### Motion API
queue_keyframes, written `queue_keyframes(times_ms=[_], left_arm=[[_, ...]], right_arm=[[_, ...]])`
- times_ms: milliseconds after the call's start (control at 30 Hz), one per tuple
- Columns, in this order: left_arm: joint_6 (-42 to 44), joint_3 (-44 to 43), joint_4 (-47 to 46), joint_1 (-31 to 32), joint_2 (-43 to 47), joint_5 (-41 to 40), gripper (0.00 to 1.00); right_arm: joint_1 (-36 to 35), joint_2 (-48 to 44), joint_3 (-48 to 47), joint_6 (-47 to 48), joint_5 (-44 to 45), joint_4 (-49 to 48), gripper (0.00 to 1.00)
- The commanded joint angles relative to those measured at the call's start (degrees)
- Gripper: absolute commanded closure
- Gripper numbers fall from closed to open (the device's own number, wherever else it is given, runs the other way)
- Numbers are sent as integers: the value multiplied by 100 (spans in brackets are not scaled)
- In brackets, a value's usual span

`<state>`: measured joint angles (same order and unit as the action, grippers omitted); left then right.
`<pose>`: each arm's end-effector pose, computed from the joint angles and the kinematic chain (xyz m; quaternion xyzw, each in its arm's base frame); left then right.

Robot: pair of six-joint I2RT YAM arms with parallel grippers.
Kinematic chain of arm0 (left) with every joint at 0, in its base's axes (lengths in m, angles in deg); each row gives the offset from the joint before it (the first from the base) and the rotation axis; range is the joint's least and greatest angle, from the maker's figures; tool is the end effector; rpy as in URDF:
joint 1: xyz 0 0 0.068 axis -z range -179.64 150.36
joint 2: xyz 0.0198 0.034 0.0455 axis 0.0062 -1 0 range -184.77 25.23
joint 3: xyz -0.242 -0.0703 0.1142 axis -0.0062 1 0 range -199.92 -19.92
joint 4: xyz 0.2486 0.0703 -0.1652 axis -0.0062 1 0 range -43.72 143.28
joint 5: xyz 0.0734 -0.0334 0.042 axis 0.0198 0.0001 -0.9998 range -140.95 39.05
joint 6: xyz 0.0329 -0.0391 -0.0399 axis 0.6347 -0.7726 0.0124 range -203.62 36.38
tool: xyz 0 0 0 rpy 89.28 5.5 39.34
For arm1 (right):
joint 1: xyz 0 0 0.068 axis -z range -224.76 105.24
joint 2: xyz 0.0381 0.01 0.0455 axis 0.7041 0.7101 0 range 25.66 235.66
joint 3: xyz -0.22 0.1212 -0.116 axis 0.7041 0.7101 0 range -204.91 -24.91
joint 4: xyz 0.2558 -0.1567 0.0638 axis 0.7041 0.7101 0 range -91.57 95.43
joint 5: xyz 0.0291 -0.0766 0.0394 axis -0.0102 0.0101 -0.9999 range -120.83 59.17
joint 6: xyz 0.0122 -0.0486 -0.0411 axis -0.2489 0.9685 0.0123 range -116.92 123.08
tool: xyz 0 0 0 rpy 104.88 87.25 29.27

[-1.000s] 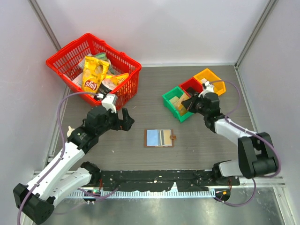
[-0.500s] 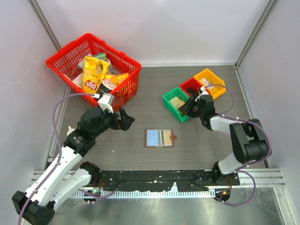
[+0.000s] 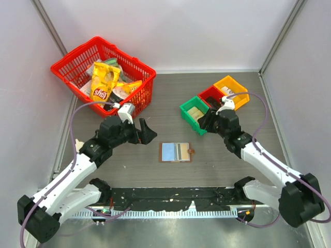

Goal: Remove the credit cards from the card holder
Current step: Remove the credit card from the card holder.

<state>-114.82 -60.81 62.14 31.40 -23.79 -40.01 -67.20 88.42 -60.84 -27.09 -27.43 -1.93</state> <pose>0.2140 -0.1400 0.2836 0.0508 0.8349 -0.3486 0.4228 0.2758 0.1107 0.2176 0.0729 0.8469 0.2106 0.4829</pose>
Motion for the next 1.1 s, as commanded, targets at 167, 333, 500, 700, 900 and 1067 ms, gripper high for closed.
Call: queue_keyframes(times_ms=[167,333,500,700,900,1067], left_arm=[[-887,-16,-715,797,-960,-461,6],[-1098,-113,-1172,1113,-1654,-470,17],[-1099,-253,-1401,1430,-2348,-575,23],[-1143,-376,-1550,1650,-3183,-523,32],[-1265,-298,-1551,1764,-3641,-628,50],[-1476,-61,-1551,1782,-3843,-707,53]], right_arm=[[-1596,-195,-2,-103,-119,160,52],[-1887,561,-108,-182,-68,89,52],[-1905,1176,-134,-76,47,115,52],[-1905,1633,-266,117,21,194,51],[-1940,1932,-354,196,-146,282,51],[-1975,2099,-398,214,-243,308,51]])
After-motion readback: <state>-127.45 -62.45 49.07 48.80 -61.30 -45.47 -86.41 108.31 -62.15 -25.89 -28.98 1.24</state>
